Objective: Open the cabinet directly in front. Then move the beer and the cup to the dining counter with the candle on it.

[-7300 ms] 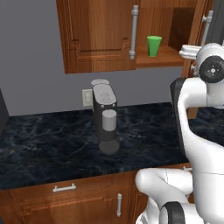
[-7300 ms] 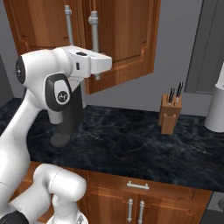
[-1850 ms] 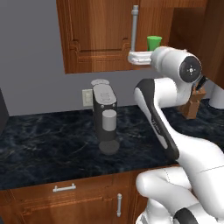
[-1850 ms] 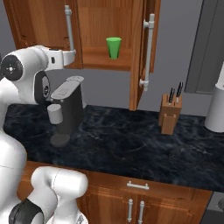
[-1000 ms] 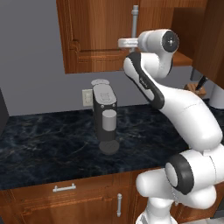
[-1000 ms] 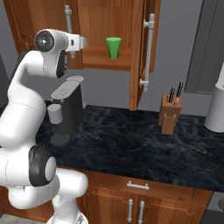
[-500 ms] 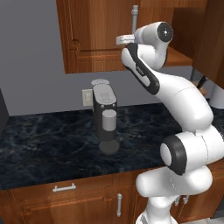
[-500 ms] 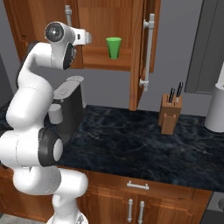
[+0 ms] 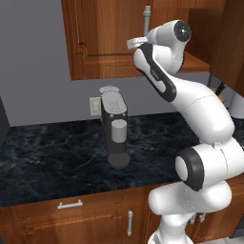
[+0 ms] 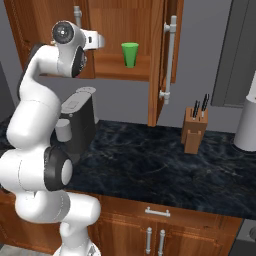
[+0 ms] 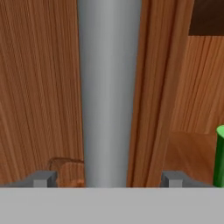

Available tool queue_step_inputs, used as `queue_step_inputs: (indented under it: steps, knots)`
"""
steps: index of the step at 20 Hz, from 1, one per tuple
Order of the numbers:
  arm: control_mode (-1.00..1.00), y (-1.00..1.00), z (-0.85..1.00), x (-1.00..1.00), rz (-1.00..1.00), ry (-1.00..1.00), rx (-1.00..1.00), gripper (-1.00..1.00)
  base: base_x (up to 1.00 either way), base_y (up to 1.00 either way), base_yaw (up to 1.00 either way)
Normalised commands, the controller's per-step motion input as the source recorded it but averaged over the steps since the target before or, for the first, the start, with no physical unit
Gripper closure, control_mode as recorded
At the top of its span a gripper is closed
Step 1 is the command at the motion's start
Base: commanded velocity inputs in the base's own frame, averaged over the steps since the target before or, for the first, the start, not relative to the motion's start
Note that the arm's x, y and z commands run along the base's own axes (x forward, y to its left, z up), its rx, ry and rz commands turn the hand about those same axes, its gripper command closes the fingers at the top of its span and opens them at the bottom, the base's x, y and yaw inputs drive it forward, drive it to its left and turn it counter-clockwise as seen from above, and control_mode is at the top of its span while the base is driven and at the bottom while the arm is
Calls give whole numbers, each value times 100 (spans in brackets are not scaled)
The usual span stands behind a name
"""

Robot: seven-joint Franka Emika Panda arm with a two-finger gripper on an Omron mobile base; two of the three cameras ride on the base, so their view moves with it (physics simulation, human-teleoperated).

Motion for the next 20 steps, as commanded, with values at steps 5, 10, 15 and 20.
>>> queue_step_inputs:
  steps: [5,10,15,20]
  knots:
    - [-100,20,0,-74,-1,-7,0,100,0,0,0]
    - [-100,88,6,-100,-6,-14,0,100,0,0,0]
    - [-100,100,1,-100,-10,-8,0,100,0,0,0]
    - [-100,100,0,-100,-16,-2,0,100,0,0,0]
